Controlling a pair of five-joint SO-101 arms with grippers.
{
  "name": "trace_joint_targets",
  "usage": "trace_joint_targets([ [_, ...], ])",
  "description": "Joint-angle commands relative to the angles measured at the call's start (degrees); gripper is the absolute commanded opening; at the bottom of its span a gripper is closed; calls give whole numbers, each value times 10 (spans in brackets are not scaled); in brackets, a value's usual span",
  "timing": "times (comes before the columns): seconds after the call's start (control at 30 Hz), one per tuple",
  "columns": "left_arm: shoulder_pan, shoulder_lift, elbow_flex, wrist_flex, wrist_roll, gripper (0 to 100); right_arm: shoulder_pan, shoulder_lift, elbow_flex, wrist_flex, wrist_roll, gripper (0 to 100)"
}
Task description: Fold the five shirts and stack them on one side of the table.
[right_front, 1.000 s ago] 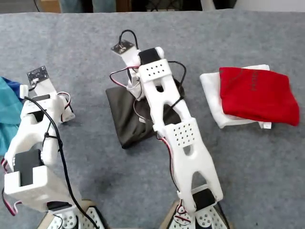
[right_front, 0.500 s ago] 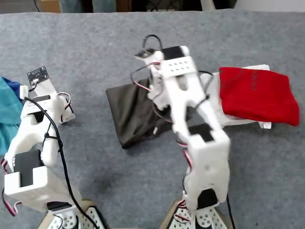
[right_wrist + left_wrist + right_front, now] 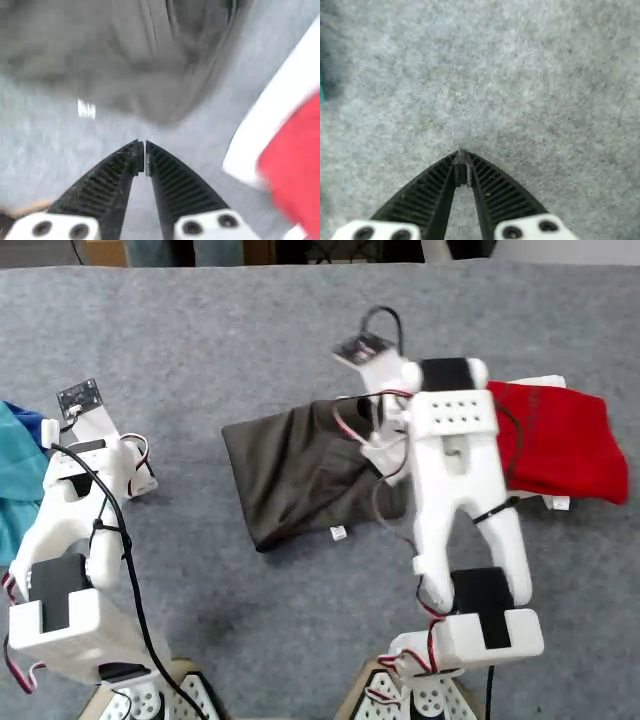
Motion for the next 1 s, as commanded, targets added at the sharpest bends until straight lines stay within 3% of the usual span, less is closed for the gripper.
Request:
trace_joint_targets([
  [0.0,-1,-24,1,-9,4,29,-53,55,-82,-62,-29,15],
  [0.23,-1,-21,-1,-8,4,29,-81,274,-276,-97,-81,15],
  [0.47,-1,-19,-3,-8,4,29,-76,413,-470,87,-95,15],
  [0.63,-1,-19,-3,-10,4,29,-43,394,-419,85,-96,14],
  [0.83,-1,-19,-3,-11,4,29,6,284,-211,84,-91,14],
  [0.97,-1,-19,-3,-11,4,29,79,179,-75,84,-90,14],
])
